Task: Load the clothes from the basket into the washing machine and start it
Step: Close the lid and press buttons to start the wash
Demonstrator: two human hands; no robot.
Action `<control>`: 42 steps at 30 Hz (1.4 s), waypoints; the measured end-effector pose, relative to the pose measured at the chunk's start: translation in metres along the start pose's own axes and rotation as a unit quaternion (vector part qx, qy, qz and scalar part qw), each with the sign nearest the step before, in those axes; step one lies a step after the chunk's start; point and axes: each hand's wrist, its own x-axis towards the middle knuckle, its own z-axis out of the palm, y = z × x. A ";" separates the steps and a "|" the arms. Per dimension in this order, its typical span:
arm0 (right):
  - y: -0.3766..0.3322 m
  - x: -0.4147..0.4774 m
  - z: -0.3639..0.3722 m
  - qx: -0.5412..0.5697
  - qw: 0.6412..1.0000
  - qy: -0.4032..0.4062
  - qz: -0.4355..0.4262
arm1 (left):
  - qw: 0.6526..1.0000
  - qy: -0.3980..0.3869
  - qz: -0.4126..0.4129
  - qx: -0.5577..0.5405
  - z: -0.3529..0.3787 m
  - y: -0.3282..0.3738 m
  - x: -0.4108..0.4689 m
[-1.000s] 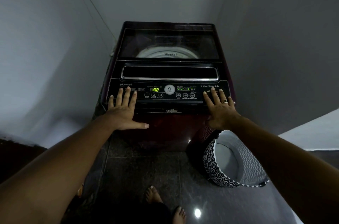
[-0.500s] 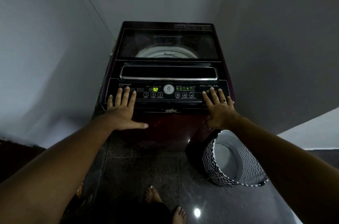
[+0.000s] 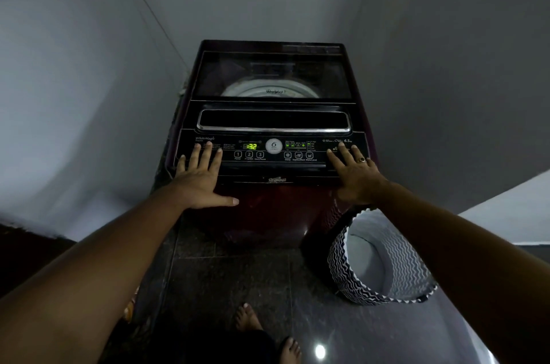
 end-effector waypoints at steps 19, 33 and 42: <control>-0.020 -0.032 0.003 0.017 1.000 -0.022 0.013 | 0.998 0.044 -0.013 -0.038 0.001 0.021 -0.033; -0.020 -0.033 0.004 0.034 0.998 -0.045 0.021 | 0.999 0.016 -0.030 -0.036 -0.008 0.025 -0.034; -0.021 -0.034 0.003 0.040 0.998 -0.048 0.021 | 0.999 0.010 -0.032 -0.042 -0.009 0.026 -0.033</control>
